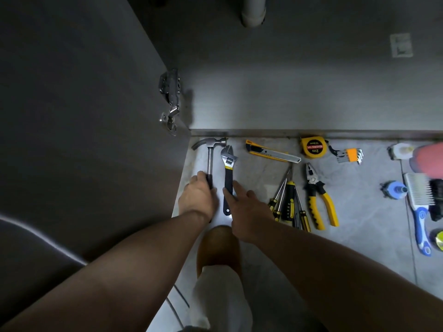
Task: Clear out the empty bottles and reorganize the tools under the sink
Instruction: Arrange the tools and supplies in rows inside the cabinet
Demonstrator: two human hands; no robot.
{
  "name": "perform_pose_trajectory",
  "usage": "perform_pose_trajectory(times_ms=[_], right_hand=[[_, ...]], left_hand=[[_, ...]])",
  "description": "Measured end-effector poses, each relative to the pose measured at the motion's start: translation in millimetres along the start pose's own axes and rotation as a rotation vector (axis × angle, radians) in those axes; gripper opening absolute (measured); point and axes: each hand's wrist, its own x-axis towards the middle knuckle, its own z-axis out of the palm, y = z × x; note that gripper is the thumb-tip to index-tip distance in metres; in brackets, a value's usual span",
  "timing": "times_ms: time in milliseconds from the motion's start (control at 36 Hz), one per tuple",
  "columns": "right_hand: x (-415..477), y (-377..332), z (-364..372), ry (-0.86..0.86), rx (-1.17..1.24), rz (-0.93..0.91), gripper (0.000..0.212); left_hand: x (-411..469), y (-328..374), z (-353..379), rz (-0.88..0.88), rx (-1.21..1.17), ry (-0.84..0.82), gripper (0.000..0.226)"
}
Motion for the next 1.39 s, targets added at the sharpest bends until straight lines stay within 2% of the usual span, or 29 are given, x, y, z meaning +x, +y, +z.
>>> perform_pose_trajectory(times_ms=[83, 139, 194, 278, 333, 417, 500, 611, 694, 778, 861, 917, 1000, 1139, 1222, 1306, 1389], right_hand=[[-2.7, 4.9, 0.4, 0.003, 0.009, -0.03, 0.093], [-6.4, 11.2, -3.6, 0.043, 0.086, -0.041, 0.08], [-13.6, 22.9, -9.9, 0.163, 0.178, 0.007, 0.064], [-27.8, 50.9, -16.8, 0.457, 0.27, 0.221, 0.047], [-37.3, 74.2, -20.0, 0.583, 0.331, 0.451, 0.044], [-47.4, 104.6, -20.4, 0.58, 0.391, 0.71, 0.037], [-50.8, 123.8, -14.7, 0.441, 0.394, 0.805, 0.046], [-50.6, 131.4, -9.4, 0.322, 0.423, 0.765, 0.05], [-50.5, 133.3, -12.0, 0.29, 0.416, 0.774, 0.048], [-50.8, 135.6, -15.2, 0.257, 0.433, 0.792, 0.057], [-53.9, 129.8, -18.0, 0.315, 0.434, 0.817, 0.068], [-56.2, 119.3, -20.0, 0.399, 0.455, 0.798, 0.068], [-53.2, 94.7, -24.5, 0.492, 0.553, 0.655, 0.063], [-23.4, 50.4, -34.6, 0.344, 0.561, 0.481, 0.063], [-5.9, 34.0, -31.7, 0.264, 0.529, 0.468, 0.068], [5.5, 28.5, -26.8, 0.208, 0.483, 0.488, 0.076], [10.9, 31.8, -25.3, 0.191, 0.442, 0.497, 0.07]], left_hand=[[-0.9, -0.2, 1.1, -0.002, -0.004, 0.004, 0.029], [-2.9, -0.1, 1.1, 0.008, 0.012, 0.026, 0.028], [-5.0, -0.7, 1.1, 0.067, 0.095, 0.099, 0.026], [-6.0, 2.0, 4.8, 0.254, 0.256, 0.16, 0.036], [-6.6, 8.1, 8.5, 0.305, 0.248, 0.103, 0.046], [-5.8, 16.8, 13.3, 0.315, 0.202, 0.007, 0.06], [-4.3, 21.6, 14.9, 0.34, 0.228, -0.044, 0.064], [-4.0, 24.2, 15.6, 0.323, 0.175, -0.096, 0.069], [-3.7, 23.1, 15.5, 0.355, 0.159, -0.101, 0.071], [-2.4, 23.2, 14.5, 0.369, 0.154, -0.126, 0.076], [-1.9, 22.4, 14.2, 0.371, 0.14, -0.135, 0.079], [-1.5, 22.1, 13.5, 0.369, 0.132, -0.139, 0.079], [-0.3, 23.3, 12.9, 0.359, 0.133, -0.142, 0.079], [0.4, 25.3, 13.2, 0.329, 0.122, -0.166, 0.078], [2.1, 22.0, 13.1, 0.261, 0.081, -0.165, 0.072], [1.8, 20.5, 12.8, 0.256, 0.082, -0.179, 0.075], [1.2, 21.5, 12.1, 0.248, 0.054, -0.178, 0.072]])
